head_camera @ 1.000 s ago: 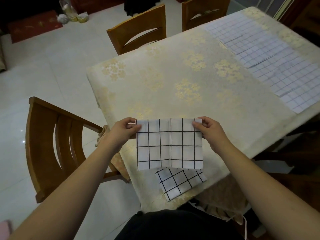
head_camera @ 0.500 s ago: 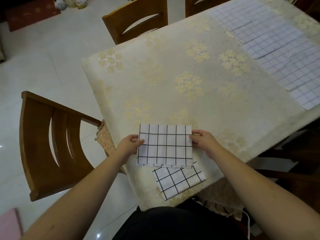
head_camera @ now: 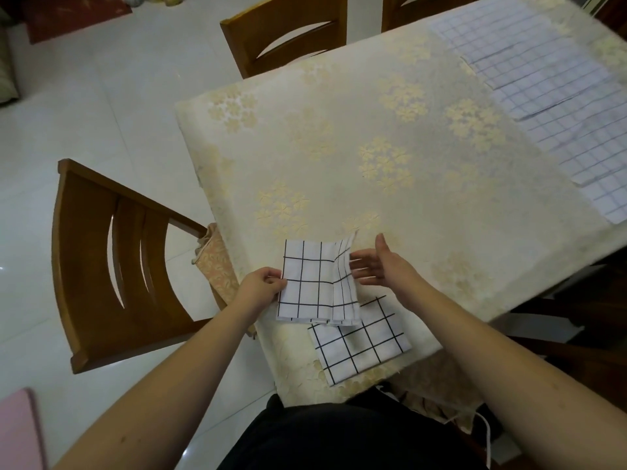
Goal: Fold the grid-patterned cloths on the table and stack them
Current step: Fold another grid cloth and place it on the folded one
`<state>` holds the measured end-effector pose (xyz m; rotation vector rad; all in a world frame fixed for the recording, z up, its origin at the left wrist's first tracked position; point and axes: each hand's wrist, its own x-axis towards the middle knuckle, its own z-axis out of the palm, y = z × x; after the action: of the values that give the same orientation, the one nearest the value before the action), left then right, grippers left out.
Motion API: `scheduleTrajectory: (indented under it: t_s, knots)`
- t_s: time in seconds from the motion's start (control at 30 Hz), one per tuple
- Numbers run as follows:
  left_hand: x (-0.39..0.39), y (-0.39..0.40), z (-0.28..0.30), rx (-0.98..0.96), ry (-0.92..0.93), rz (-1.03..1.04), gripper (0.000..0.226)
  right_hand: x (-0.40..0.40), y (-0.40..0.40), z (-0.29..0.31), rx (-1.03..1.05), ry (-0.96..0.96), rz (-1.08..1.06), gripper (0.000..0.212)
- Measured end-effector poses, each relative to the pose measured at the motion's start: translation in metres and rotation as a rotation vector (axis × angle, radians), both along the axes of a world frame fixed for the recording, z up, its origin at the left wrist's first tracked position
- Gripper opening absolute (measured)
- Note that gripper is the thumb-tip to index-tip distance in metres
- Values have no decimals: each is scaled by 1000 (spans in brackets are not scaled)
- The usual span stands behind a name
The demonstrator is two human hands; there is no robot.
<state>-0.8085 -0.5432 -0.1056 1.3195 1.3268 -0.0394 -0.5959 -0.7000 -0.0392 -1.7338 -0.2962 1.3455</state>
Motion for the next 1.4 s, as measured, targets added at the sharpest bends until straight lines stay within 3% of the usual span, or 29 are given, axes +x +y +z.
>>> scheduleTrajectory:
  t_s: [0.13,0.33,0.47,0.57,0.67,0.8,0.93,1.03,1.1,1.13,1.2,1.27,1.4]
  knots:
    - [-2,2,0,-13,-26,-19,22,-24,10,-1,62,9,132,77]
    - [2,3,9,-196,-97,159,45,-58,20,-19,-10,-17,305,67]
    - [-3,3,1,-119,-88,3,31,-65,23,-31,-84,19,313,81]
    - [-5,1,-1,-19,-32,-95,37,-67,24,-34,-101,25,282,80]
    - [-2,-3,5,92,-7,-187,20,-64,26,-33,-91,-68,279,66]
    - [-1,-1,19,240,6,-334,31,-51,25,-28,-45,-332,215,44]
    - [-5,12,41,257,-83,-591,11,-31,23,-19,-32,-548,224,74]
    - [-8,20,56,286,-107,-741,8,-17,26,-11,-21,-573,351,92]
    - [-8,23,64,297,-131,-787,10,-9,27,-6,-25,-496,409,78]
    - [-8,25,68,303,-135,-796,10,-6,28,-4,-30,-460,433,57]
    - [-10,28,72,274,-166,-744,8,-4,25,0,-4,-404,406,17]
    - [-15,29,70,135,-259,-570,14,-7,21,2,43,-324,306,21]
    - [-32,21,49,-345,-515,-82,53,-19,11,6,97,-165,88,16]
